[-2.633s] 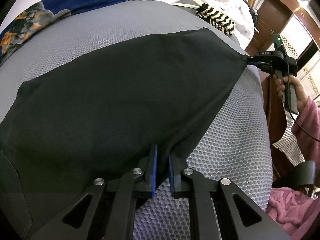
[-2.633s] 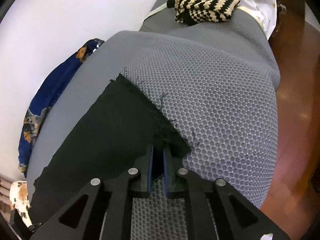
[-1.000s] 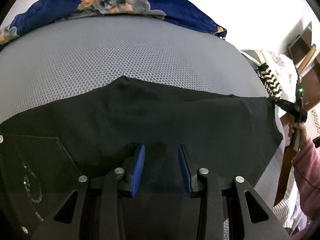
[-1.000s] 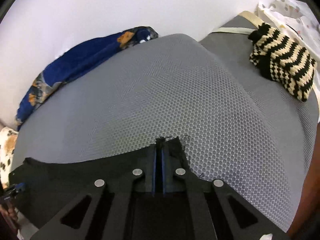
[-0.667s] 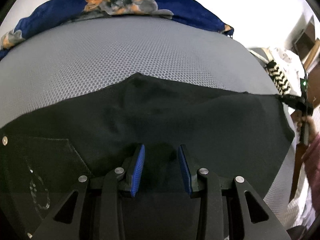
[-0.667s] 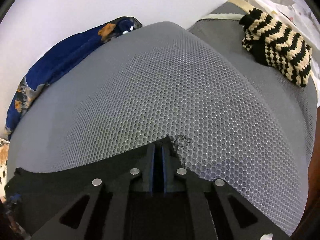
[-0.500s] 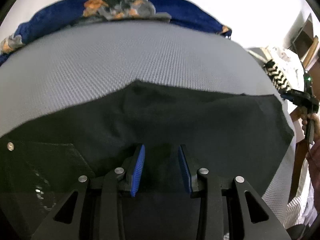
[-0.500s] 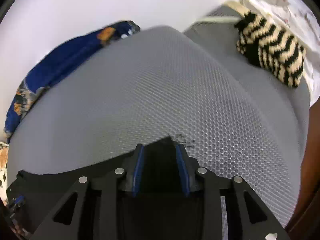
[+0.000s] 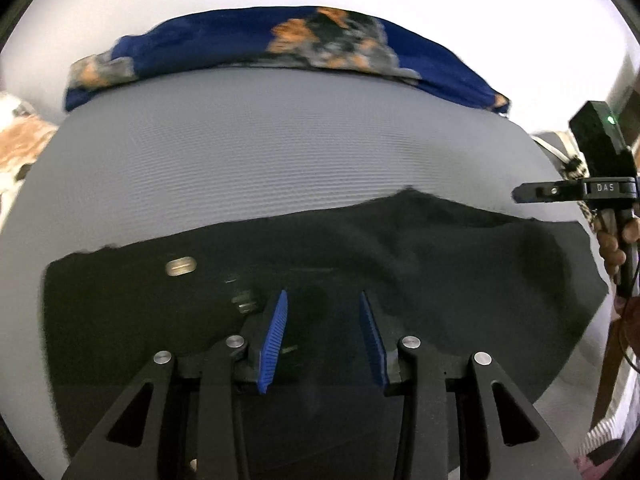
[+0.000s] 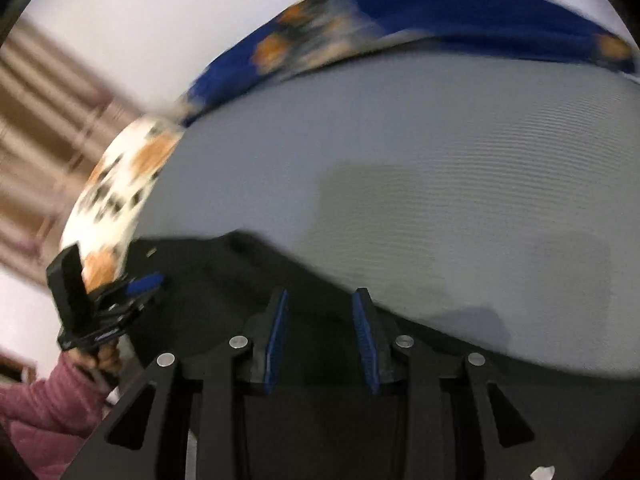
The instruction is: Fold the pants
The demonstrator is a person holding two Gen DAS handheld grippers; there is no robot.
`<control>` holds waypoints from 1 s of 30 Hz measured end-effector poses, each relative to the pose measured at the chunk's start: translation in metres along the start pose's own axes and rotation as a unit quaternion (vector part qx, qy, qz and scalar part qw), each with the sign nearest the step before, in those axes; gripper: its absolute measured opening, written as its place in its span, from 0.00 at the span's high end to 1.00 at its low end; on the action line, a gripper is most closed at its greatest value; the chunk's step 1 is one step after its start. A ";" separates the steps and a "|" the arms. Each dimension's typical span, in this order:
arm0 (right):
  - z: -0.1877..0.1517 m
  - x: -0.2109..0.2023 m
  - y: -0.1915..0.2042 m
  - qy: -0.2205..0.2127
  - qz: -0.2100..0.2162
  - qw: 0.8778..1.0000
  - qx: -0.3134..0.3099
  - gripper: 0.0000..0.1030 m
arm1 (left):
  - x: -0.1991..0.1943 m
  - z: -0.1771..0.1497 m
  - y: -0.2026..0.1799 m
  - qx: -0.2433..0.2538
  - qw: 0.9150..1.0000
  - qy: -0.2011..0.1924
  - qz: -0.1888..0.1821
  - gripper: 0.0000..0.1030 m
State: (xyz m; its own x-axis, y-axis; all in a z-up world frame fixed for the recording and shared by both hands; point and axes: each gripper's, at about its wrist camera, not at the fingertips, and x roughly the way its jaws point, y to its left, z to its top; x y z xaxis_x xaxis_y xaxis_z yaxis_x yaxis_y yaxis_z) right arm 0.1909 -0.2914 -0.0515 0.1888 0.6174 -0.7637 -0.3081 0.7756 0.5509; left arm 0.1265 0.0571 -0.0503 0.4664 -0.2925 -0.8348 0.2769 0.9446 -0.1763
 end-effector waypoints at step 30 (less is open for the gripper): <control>0.048 0.047 0.067 -0.037 -0.058 0.996 -0.065 0.72 | -0.027 0.008 0.021 0.025 0.999 -0.034 -0.011 0.61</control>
State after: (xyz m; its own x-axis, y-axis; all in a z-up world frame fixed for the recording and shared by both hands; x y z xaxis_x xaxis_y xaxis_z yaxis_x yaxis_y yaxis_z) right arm 0.2241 -0.2040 -0.0345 0.2967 0.5371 -0.7896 -0.3968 0.8214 0.4097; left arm 0.1261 0.0842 -0.0274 0.5147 -0.3244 -0.7937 0.3285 0.9296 -0.1669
